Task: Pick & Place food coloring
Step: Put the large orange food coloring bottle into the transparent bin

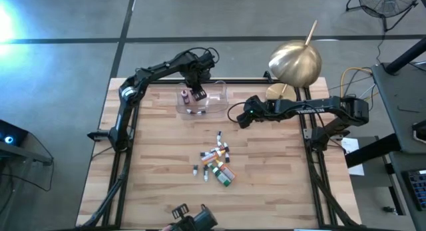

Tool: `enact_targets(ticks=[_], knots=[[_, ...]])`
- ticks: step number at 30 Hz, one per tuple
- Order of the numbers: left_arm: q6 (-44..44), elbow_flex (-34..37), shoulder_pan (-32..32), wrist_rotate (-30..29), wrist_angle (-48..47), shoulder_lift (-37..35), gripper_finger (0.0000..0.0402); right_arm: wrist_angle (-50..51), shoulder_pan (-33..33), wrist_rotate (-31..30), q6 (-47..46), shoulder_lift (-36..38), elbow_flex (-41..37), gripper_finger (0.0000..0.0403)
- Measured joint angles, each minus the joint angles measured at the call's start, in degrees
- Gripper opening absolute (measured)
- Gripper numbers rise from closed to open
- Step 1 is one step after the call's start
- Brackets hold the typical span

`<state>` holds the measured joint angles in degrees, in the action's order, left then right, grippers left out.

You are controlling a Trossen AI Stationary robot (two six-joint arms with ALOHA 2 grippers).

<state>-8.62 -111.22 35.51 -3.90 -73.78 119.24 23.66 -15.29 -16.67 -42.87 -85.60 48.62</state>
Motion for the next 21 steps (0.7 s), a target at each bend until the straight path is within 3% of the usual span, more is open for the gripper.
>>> enact_targets(ticks=[7, 14, 21], knots=[[0.0, 0.0, 0.0, -0.1, -0.3, -0.2, 0.0121, 0.0, 0.0, 0.0, 0.0, 0.0, 0.0, 0.0219], [0.0, 0.0, 0.0, -1.4, -0.4, -0.4, 0.0181, 0.0, 0.0, 0.0, 0.0, 0.0, 0.0, 0.0219], [-1.1, -1.4, -1.5, -9.4, -0.1, -4.5, 0.0217, -0.1, 0.0, 0.0, 2.2, 0.0, 0.0, 0.0219]])
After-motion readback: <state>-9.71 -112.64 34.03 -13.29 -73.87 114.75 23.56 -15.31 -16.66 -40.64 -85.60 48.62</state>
